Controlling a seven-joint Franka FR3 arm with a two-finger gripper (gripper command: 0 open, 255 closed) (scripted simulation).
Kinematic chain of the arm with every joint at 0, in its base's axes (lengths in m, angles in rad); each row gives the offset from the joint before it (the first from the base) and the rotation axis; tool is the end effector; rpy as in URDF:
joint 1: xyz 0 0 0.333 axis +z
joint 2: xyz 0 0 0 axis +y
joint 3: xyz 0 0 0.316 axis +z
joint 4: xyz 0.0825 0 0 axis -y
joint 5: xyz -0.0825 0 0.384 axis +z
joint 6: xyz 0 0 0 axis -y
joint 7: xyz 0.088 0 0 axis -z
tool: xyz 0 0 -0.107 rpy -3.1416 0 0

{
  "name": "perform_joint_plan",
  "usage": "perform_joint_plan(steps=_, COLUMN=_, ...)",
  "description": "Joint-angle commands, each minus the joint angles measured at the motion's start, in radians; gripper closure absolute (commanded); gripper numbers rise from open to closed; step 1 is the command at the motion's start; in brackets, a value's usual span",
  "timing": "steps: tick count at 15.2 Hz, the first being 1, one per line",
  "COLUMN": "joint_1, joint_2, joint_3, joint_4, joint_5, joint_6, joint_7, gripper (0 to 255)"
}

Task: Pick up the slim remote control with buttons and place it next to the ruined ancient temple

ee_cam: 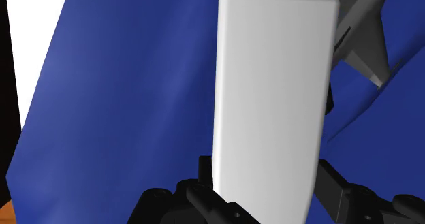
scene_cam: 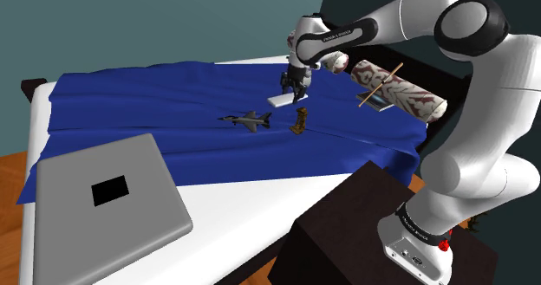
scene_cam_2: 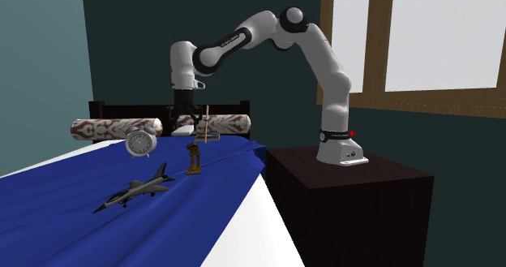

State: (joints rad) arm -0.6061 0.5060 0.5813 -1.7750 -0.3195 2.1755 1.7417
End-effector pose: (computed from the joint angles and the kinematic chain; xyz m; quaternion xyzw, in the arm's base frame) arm 0.6479 -0.0614 0.3119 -0.6829 0.7305 0.0058 0.0002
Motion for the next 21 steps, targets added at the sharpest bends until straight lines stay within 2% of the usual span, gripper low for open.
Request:
perform_joint_plan(steps=1, joint_1=-0.011, joint_2=0.030, joint_3=-0.014, joint_4=0.046, joint_5=-0.008, joint_6=-0.016, joint_7=-0.032, gripper=255)
perform_joint_plan(steps=10, joint_1=-0.037, joint_2=0.221, joint_3=-0.079, joint_4=0.376, joint_5=-0.038, joint_6=-0.150, joint_7=-0.194, gripper=255)
perform_joint_plan(steps=13, joint_1=-0.031, joint_2=0.308, joint_3=-0.100, joint_4=0.534, joint_5=-0.046, joint_6=-0.215, joint_7=-0.251, gripper=255)
perform_joint_plan(steps=17, joint_1=-0.003, joint_2=0.453, joint_3=-0.129, joint_4=0.805, joint_5=-0.056, joint_6=-0.328, joint_7=-0.331, gripper=255)
perform_joint_plan(steps=21, joint_1=-0.005, joint_2=0.470, joint_3=-0.134, joint_4=0.781, joint_5=-0.061, joint_6=-0.288, joint_7=-0.326, gripper=255)
